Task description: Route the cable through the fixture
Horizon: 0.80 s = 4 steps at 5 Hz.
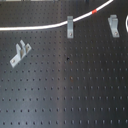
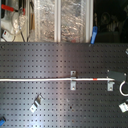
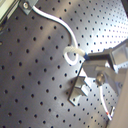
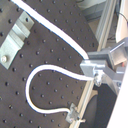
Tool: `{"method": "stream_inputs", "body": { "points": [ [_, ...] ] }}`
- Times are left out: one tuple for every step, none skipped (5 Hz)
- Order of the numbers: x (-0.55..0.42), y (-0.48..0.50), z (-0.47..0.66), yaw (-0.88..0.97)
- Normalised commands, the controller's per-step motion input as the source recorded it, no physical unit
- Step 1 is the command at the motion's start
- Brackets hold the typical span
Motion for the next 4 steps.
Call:
{"method": "stream_inputs", "body": {
  "points": [
    [0.000,0.000,0.01,0.01],
    [-0.020,0.003,0.01,0.00],
    [-0.283,0.043,0.15,0.00],
    [-0.279,0.044,0.08,0.00]
  ]
}}
